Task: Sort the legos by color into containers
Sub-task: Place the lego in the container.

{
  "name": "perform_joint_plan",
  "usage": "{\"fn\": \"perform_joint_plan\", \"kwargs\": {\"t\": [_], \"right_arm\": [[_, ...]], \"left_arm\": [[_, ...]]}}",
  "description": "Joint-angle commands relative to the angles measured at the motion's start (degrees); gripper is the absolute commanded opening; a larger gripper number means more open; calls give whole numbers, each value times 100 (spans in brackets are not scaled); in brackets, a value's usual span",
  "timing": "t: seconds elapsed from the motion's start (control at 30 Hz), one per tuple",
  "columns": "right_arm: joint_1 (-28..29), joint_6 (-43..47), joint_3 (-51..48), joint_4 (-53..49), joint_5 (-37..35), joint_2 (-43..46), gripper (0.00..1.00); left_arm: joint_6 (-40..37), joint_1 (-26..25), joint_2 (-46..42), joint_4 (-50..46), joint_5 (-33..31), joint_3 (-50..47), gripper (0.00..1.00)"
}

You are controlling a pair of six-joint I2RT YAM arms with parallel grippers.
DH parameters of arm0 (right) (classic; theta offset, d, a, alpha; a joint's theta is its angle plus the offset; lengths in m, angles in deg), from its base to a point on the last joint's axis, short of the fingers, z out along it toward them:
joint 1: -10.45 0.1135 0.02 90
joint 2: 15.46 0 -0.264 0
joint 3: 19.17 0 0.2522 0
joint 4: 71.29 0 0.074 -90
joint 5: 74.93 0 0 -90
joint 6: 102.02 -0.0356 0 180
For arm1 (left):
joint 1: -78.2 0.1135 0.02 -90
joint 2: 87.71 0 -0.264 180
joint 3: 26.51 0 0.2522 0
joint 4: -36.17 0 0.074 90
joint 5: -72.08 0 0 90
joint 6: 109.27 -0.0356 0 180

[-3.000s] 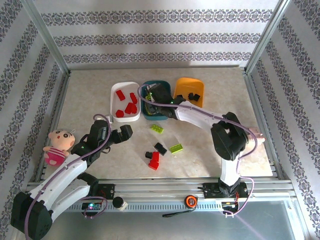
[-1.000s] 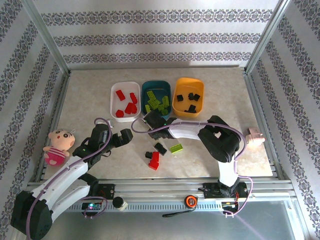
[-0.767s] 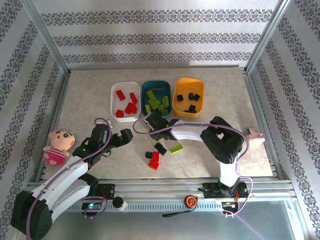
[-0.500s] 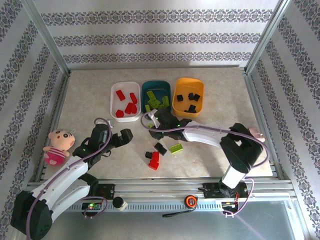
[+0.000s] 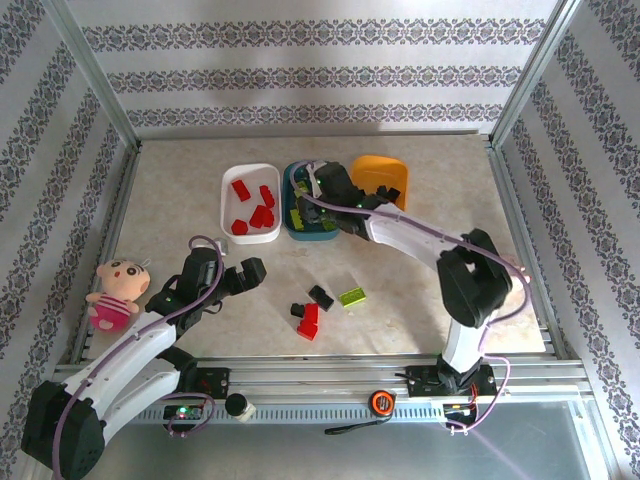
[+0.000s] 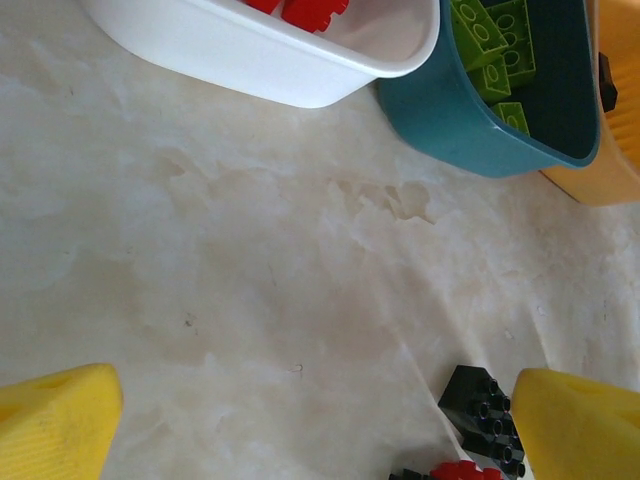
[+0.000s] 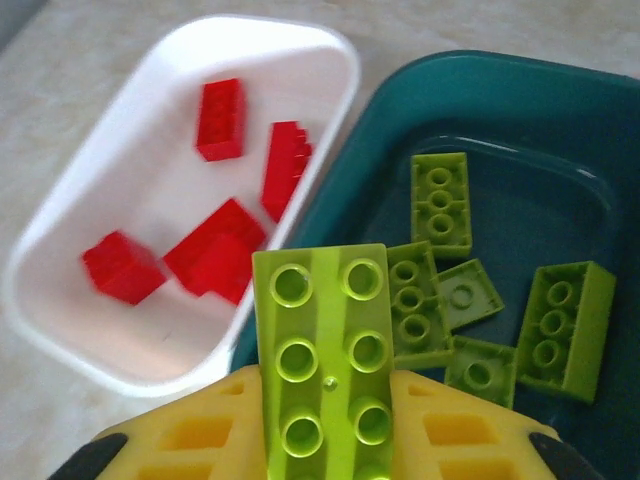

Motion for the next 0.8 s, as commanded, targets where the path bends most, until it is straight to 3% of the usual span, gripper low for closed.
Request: {"fn": "perform_joint_plan", "kwargs": {"t": [0.0, 0.1, 0.2, 0.37, 0.77], "right_arm": [[-101, -210, 419, -418, -386, -350, 38], [-125, -254, 713, -489, -378, -542, 61], [-165, -328, 623, -366, -360, -399, 72], [-329, -578, -206, -14, -427, 323, 77], [-1268, -1273, -3179, 487, -730, 2766, 79]], "left_arm": [[-231, 4, 64, -80, 176, 239, 100], [-352, 1, 181, -89, 350, 366, 100], [-474, -21, 363, -54, 625, 505, 100], [-807, -443, 800, -146, 789, 896, 100], [-2294, -2884, 3557, -1112, -366, 3285, 92]]}}
